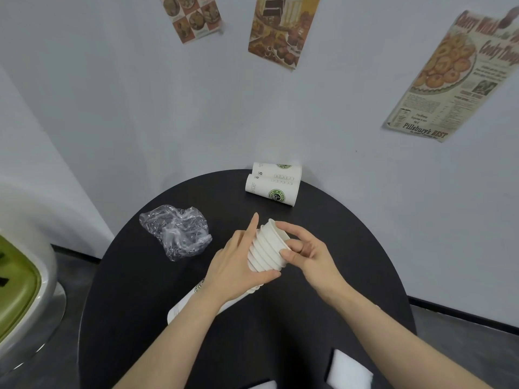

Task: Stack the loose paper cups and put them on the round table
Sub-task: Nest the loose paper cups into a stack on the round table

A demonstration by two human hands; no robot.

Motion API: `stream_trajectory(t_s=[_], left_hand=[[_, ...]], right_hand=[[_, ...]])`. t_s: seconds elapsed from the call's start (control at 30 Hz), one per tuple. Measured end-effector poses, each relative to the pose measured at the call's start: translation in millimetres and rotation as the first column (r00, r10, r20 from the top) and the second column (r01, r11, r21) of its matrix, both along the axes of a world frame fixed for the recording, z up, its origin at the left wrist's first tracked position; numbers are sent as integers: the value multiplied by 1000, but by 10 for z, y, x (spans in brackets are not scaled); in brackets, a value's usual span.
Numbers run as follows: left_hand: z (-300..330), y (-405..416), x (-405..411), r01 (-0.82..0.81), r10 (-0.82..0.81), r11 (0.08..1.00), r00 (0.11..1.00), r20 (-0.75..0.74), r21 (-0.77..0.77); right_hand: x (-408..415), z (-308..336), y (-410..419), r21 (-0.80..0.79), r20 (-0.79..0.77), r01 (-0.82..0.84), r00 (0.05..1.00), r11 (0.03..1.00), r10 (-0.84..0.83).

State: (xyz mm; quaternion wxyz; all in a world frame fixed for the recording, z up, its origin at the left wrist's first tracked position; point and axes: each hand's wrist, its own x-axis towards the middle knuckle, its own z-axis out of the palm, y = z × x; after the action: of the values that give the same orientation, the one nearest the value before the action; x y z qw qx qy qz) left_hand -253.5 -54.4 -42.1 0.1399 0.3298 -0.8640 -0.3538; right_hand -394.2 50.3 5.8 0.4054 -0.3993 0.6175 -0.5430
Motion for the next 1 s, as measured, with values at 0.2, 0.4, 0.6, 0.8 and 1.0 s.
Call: stream_trajectory(t_s=[0.2, 0.4, 0.6, 0.8, 1.0], left_hand=[[-42, -62, -138, 45, -36, 993, 996, 82, -109], [-101, -172, -241, 17, -17, 998, 1000, 9, -64], [-76, -381, -302, -67, 66, 998, 995, -72, -21], [-133, -439, -369, -85, 78, 994, 993, -83, -72], [-143, -529, -382, -114, 109, 992, 990, -89, -58]], right_hand=[[5, -107, -76, 10, 16, 23, 1000, 1000, -23], [-140, -172, -201, -3, 41, 14, 999, 1000, -13], [-721, -324, -437, 50, -71, 249, 967, 967, -245], [-1353, -684, -903, 183, -133, 332, 941, 925, -311], [-1709, -956, -1358, 237, -128, 351, 935, 906, -329]])
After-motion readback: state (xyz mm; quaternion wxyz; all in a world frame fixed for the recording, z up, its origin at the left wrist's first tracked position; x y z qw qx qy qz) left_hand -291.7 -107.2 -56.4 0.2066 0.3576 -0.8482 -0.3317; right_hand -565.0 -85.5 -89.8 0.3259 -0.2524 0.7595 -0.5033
